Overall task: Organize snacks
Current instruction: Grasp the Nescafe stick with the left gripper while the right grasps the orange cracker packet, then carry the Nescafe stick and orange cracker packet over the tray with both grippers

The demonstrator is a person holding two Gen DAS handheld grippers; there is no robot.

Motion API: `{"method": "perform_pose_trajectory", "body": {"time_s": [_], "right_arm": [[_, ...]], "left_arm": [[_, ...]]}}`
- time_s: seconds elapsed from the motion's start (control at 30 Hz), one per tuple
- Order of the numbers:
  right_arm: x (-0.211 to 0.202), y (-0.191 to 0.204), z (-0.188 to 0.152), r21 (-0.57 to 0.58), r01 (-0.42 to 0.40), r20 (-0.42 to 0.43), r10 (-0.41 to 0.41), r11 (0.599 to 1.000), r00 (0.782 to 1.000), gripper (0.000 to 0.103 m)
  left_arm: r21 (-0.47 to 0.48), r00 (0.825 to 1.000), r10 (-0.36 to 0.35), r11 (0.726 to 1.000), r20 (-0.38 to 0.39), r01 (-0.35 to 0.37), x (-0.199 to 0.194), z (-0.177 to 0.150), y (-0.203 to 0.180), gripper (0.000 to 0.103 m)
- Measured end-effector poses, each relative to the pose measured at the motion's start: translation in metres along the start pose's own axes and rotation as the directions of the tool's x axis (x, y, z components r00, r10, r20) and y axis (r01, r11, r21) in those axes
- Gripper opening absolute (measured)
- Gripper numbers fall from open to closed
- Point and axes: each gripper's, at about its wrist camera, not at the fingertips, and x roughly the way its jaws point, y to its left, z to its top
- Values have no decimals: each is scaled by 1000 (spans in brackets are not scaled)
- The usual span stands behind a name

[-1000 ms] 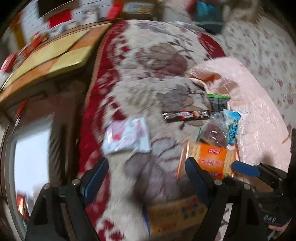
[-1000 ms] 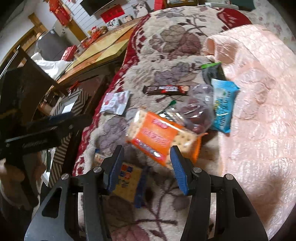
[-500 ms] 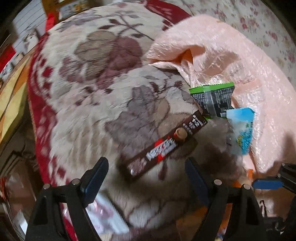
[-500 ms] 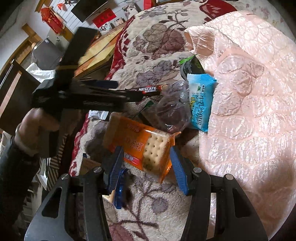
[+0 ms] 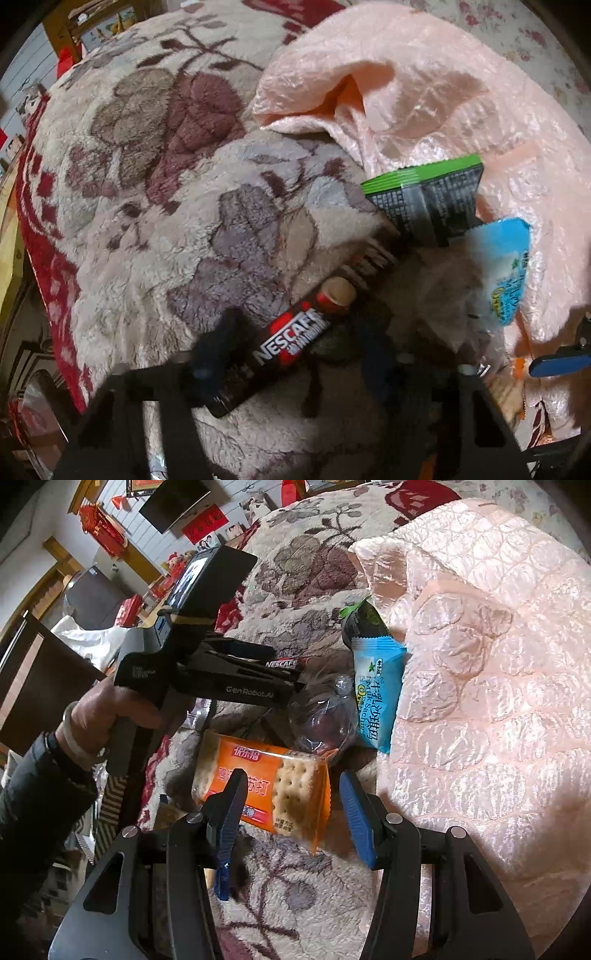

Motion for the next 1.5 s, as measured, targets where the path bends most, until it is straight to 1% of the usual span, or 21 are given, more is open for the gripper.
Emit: {"method": "perform_pose_trajectory", "body": {"time_s": [0.03,0.07,0.1,0.13,0.23,0.33,0.43,0.47,0.53,0.63,0.67,0.77,0.83,0.9,0.97,1.0,1.07,1.17,1.27,1.33,1.5], "right_arm": [[0,0,0,-5,-1,0,1,1000,1000,52],[-1,2,0,-22,-1,-2,1,1000,1000,53],[-1,5,0,-43,-1,-8,1,999,1000,58],[-1,10,1,-83,-1,-17,-1,997,1000,60],[-3,28,3,-225,8,-36,-17,974,999,61],[4,49,11,-394,8,-89,-47,919,995,62],[15,67,16,-572,4,-129,-95,821,987,63],[21,72,16,-631,-2,-152,-121,776,981,63],[29,75,15,-699,-48,-202,-133,714,970,64],[44,77,11,-764,-76,-230,-161,641,960,64],[49,76,11,-768,-86,-240,-162,635,957,64],[59,71,12,-737,-111,-281,-152,667,947,66],[60,72,10,-726,-115,-281,-139,678,950,64],[57,73,5,-719,-86,-258,-149,690,955,61],[51,71,1,-690,-50,-233,-156,722,960,60],[50,72,0,-673,-33,-221,-158,739,962,60],[42,66,-1,-613,3,-192,-153,790,970,59],[27,61,-2,-531,29,-141,-122,847,982,59],[12,64,-5,-472,38,-94,-94,881,991,59],[7,69,-10,-443,42,-72,-82,896,994,59],[5,81,-19,-368,40,-32,-56,929,998,59]], "left_arm": [[-23,1000,-24,999,7,24,-2,-2,3,34],[-41,999,-41,998,12,42,-5,-4,6,26],[-58,998,-56,997,11,57,-7,-6,9,14],[-66,999,-54,996,8,54,-8,-8,10,11],[-62,999,-36,997,10,36,-13,-18,8,10],[-83,999,-43,996,15,45,-21,-32,7,9],[-111,998,-56,992,19,58,-27,-40,14,9],[-120,998,-54,991,22,56,-30,-44,16,9],[-135,998,-55,989,21,57,-35,-50,19,9],[-159,998,-53,986,24,56,-40,-54,32,9],[-170,998,-53,984,25,56,-41,-56,33,9],[-211,998,-60,975,32,65,-50,-65,41,9],[-235,998,-54,970,33,60,-57,-73,42,9],[-262,998,-42,964,36,50,-64,-82,41,9],[-289,998,-40,956,51,53,-74,-91,42,9],[-300,998,-29,953,56,45,-81,-95,41,9],[-319,998,-8,947,70,30,-94,-104,40,9],[-347,996,23,938,84,7,-107,-114,38,9],[-384,994,49,923,102,-6,-119,-128,33,9],[-408,991,70,913,114,-17,-118,-131,31,9],[-467,984,125,883,131,-50,-134,-158,21,9]]}}
